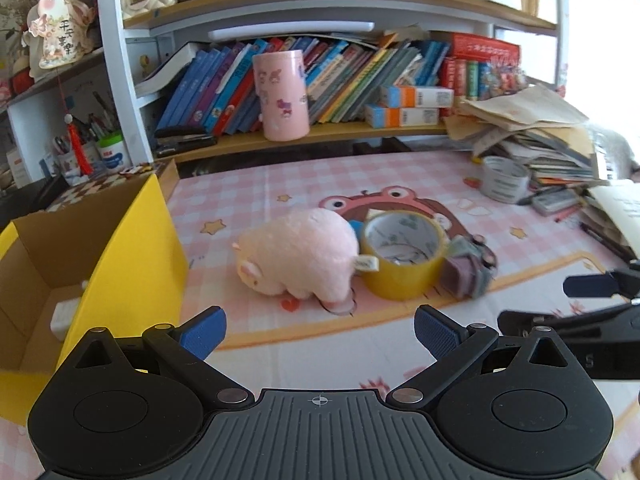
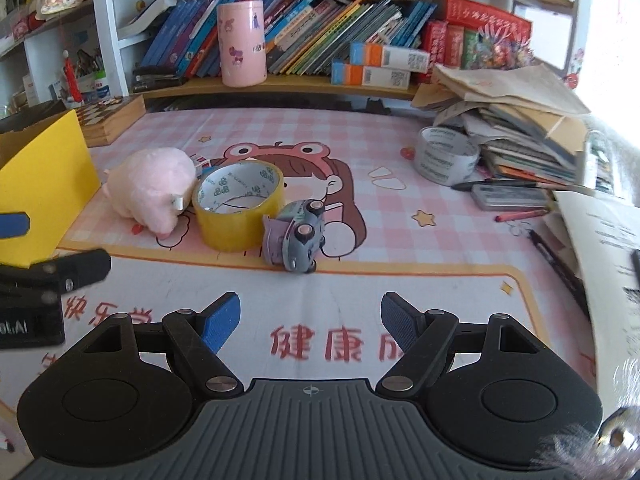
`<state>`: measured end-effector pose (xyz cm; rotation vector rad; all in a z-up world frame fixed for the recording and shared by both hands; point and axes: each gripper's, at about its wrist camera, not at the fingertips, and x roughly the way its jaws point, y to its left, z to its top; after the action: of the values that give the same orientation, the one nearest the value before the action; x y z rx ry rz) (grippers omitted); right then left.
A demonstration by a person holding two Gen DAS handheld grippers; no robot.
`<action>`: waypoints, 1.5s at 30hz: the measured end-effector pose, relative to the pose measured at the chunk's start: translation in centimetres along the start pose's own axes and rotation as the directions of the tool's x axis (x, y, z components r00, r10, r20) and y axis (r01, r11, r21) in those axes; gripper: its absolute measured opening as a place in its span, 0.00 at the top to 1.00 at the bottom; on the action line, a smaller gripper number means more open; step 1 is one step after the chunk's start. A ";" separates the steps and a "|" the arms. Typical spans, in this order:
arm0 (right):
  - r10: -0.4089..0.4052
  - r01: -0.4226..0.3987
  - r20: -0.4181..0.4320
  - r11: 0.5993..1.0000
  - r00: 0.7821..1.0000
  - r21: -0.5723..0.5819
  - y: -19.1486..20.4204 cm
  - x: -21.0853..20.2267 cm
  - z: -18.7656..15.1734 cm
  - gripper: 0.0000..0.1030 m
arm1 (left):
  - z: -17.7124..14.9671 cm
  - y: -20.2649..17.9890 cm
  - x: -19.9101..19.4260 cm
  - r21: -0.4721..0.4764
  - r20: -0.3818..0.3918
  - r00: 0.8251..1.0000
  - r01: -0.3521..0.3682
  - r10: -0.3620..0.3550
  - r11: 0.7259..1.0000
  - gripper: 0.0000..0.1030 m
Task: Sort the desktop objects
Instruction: 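Close the left tool on the pink pig plush while the right tool grasps the grey toy car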
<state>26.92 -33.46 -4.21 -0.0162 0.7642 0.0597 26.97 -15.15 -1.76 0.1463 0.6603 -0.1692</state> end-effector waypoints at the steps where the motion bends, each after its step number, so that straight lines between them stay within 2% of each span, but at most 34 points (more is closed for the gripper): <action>1: 0.009 -0.009 -0.006 1.000 1.000 -0.002 -0.1 0.5 0.2 0.27 | 0.3 0.0 0.4 0.002 0.000 1.000 -0.012 0.012 1.000 0.01; 7: 0.048 -0.048 -0.037 0.999 0.998 -0.011 -0.7 3.5 1.6 0.27 | 2.3 0.6 3.0 0.003 -0.015 0.997 -0.070 0.070 0.998 0.01; 22: 0.075 -0.076 -0.052 0.997 0.996 -0.017 -0.8 7.7 3.6 0.27 | 4.4 0.6 9.0 0.010 -0.108 0.991 -0.081 0.082 0.997 0.01; 28: 0.076 -0.077 -0.062 0.997 0.995 -0.011 -0.9 8.7 4.1 0.27 | 5.0 0.4 10.9 0.017 -0.142 0.988 -0.063 0.065 0.998 0.01; 34: 0.079 -0.079 -0.077 0.997 0.994 -0.004 -1.1 9.4 4.1 0.29 | 4.6 -0.1 12.1 0.049 -0.151 0.983 -0.095 0.101 0.994 0.01; 36: 0.077 -0.077 -0.080 0.997 0.994 0.002 -1.2 9.5 4.0 0.34 | 4.6 -0.1 12.1 0.048 -0.147 0.984 -0.093 0.099 0.995 0.01; 38: 0.080 -0.081 -0.074 0.997 0.994 0.001 -1.2 9.5 4.0 0.44 | 4.6 0.2 12.2 0.039 -0.140 0.986 -0.087 0.092 0.995 0.04; 39: 0.083 -0.083 -0.071 0.997 0.994 -0.003 -1.2 9.4 4.0 0.54 | 4.5 0.3 12.2 0.033 -0.138 0.987 -0.083 0.087 0.996 0.04; 42: 0.098 -0.098 -0.071 0.995 0.993 -0.006 -1.2 9.3 4.1 0.60 | 4.6 0.7 11.8 0.011 -0.134 0.988 -0.073 0.073 0.997 0.10; 45: 0.120 -0.121 -0.074 0.993 0.990 -0.007 -1.2 9.1 4.1 0.60 | 4.7 0.9 11.1 -0.012 -0.124 0.990 -0.063 0.062 0.998 0.15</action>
<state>36.39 -34.12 -7.56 0.0174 0.8383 0.1790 38.59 -16.40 -4.91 0.1631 0.7792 -0.0951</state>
